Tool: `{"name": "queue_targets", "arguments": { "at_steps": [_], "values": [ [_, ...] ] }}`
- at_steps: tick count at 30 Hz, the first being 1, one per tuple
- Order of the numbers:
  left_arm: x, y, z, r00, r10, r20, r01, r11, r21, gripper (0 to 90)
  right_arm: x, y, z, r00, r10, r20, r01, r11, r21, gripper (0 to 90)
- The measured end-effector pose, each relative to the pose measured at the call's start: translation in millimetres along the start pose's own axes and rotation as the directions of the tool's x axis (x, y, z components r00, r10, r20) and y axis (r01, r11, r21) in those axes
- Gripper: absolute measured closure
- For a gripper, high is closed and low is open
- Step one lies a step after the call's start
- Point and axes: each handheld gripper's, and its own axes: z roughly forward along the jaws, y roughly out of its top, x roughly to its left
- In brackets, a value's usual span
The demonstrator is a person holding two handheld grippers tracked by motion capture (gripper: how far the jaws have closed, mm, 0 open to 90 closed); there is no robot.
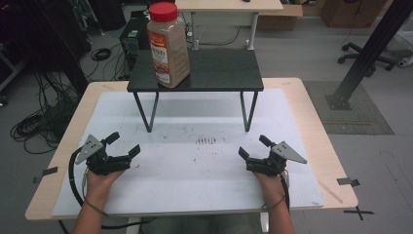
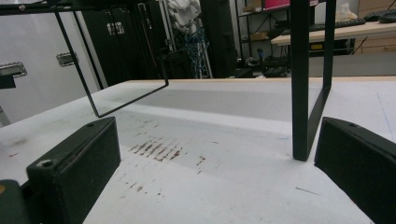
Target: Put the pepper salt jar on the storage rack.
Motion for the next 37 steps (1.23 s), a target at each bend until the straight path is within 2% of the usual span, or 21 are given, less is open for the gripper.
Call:
{"name": "queue_targets", "arguments": {
  "at_steps": [8,17,27,37],
  "values": [
    [3.1,-4.8,-0.7,1.0000,0.008,-0.005,-0.008,0.9995,0.030,0.2,0.1,0.0,0.3,1.0000,-0.004,0.001,0.004,1.000,0.002,0.0],
    [5.2,-9.1,-3.1,1.0000,0.004,0.001,-0.004,0.9996,0.029,0.2,0.5,0.0,0.3,1.0000,-0.004,0.005,0.004,1.000,0.004,0.0],
    [6.1,-8.7,-5.4,0.9999,0.004,-0.012,-0.003,0.9997,0.023,0.2,0.5,0.0,0.2,1.0000,-0.004,0.005,0.004,1.000,0.003,0.0],
    [4.7,-8.0,-5.6,1.0000,0.000,0.000,0.000,0.9998,0.018,0.2,0.5,0.0,0.2,1.0000,-0.004,0.005,0.004,1.000,0.004,0.0]
  ]
}}
